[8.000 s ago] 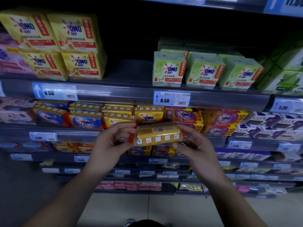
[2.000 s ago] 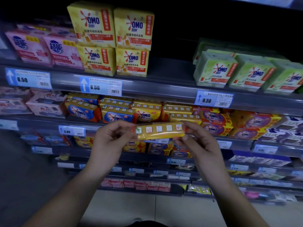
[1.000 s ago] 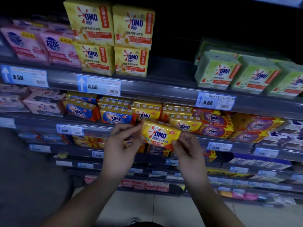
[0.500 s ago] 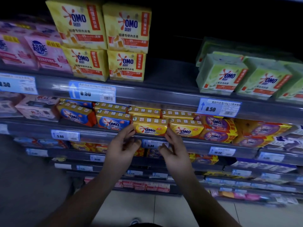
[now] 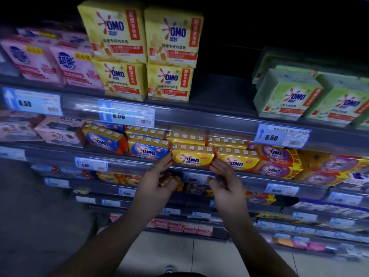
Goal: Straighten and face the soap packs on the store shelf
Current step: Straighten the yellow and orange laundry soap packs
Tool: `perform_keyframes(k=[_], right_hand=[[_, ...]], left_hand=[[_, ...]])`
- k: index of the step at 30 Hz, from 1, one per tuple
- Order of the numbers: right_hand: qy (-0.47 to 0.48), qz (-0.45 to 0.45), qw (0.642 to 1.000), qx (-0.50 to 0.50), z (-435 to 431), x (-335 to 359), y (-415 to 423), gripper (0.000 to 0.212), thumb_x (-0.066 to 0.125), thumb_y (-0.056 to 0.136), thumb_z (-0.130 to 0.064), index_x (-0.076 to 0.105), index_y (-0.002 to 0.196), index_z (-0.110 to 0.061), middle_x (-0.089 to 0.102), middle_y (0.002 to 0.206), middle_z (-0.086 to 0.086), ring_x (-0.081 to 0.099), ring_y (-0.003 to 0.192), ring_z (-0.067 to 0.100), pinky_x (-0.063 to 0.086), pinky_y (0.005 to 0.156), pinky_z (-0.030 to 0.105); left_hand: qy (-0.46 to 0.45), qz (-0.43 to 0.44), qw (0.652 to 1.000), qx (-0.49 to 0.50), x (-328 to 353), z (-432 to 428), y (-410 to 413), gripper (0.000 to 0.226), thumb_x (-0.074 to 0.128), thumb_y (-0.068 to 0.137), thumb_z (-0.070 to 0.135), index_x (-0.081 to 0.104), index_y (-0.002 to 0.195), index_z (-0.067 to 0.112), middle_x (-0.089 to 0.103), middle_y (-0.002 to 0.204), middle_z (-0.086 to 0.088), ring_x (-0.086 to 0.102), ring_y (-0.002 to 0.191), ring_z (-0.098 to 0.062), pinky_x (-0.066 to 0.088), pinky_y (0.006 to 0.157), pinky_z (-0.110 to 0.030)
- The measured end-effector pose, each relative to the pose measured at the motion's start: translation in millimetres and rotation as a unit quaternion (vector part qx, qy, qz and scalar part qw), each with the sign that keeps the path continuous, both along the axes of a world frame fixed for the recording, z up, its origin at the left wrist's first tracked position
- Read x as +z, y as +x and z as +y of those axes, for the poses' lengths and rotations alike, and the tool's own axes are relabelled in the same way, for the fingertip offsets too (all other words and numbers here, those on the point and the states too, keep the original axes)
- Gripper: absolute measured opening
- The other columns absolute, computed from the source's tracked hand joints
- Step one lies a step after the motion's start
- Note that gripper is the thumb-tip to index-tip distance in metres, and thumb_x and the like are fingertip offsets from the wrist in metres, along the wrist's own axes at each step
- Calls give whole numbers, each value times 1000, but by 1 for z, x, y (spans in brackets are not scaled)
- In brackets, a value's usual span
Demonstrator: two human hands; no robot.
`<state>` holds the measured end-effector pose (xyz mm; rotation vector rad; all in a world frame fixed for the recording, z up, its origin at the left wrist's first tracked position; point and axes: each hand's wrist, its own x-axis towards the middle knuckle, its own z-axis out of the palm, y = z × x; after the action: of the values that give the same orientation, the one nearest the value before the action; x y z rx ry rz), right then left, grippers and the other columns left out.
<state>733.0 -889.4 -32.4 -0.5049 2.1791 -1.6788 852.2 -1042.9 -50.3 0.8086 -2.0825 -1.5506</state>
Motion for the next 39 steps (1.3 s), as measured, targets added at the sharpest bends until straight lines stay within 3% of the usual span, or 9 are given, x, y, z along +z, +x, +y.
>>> perform_keyframes(k=[7, 13, 17, 22, 26, 29, 33, 36, 39], right_hand=[[-14, 40, 995, 94, -9, 2, 22, 30, 61, 91, 12, 68, 106, -13, 69, 102, 0, 66, 98, 4, 53, 85, 19], [6, -6, 977, 214, -41, 4, 36, 37, 63, 97, -5, 62, 126, -29, 65, 120, -17, 58, 113, -15, 52, 94, 13], [-4, -42, 972, 232, -57, -1, 43, 55, 62, 98, -12, 47, 149, -26, 53, 140, -15, 47, 111, -33, 42, 83, -5], [-4, -2, 984, 180, -73, -1, 52, 64, 63, 98, -10, 36, 156, -16, 50, 142, -9, 46, 100, -37, 40, 76, -6], [-3, 15, 992, 126, -88, 3, 58, 57, 59, 96, 0, 44, 149, -15, 54, 123, -20, 49, 100, -31, 38, 79, -7], [-3, 13, 998, 65, -99, 4, 67, 53, 58, 95, 3, 51, 143, -19, 58, 118, -20, 56, 108, -17, 41, 85, -1], [-23, 24, 999, -24, -104, 3, 93, 41, 61, 95, 0, 59, 132, -17, 68, 120, -1, 65, 112, 11, 53, 91, 27], [-40, 60, 993, -91, -109, 3, 110, 26, 65, 96, -1, 62, 121, -8, 71, 105, -22, 66, 97, -7, 49, 76, 9], [-56, 58, 991, -111, -117, 7, 117, 10, 69, 96, -9, 69, 106, -9, 70, 89, -2, 67, 86, 8, 51, 73, 21]], left_hand=[[-15, 22, 994, 104, 5, -12, 25, 36, 63, 90, 2, 68, 120, 21, 72, 112, 8, 68, 103, -3, 57, 86, -21], [13, -36, 979, 198, 20, -32, 52, 39, 61, 80, 17, 66, 117, 28, 75, 94, 7, 71, 87, -11, 56, 75, -27], [6, -69, 976, 206, 27, -41, 52, 46, 59, 91, 12, 59, 134, 28, 74, 97, -4, 68, 80, -16, 57, 69, -43], [5, -74, 984, 164, 23, -55, 37, 56, 61, 91, 13, 50, 145, 22, 65, 124, 5, 61, 115, -11, 54, 89, -30], [-19, -70, 989, 132, 14, -71, 30, 55, 67, 90, 14, 51, 141, 26, 65, 113, 14, 63, 108, -9, 44, 77, -12], [-21, -21, 994, 106, 10, -83, 36, 57, 71, 90, 10, 53, 142, 27, 61, 112, 25, 60, 103, 4, 50, 88, -21], [-27, 83, 995, 45, 14, -90, 59, 48, 73, 90, 13, 59, 135, 25, 64, 124, 13, 59, 116, 0, 49, 91, -14], [-51, 126, 991, 22, 20, -102, 74, 35, 71, 91, 19, 62, 123, 30, 65, 116, 12, 60, 116, -3, 49, 90, -12], [-59, 146, 987, 18, 28, -121, 82, 32, 74, 91, 15, 64, 121, 22, 61, 104, -8, 64, 104, -5, 54, 84, -13]])
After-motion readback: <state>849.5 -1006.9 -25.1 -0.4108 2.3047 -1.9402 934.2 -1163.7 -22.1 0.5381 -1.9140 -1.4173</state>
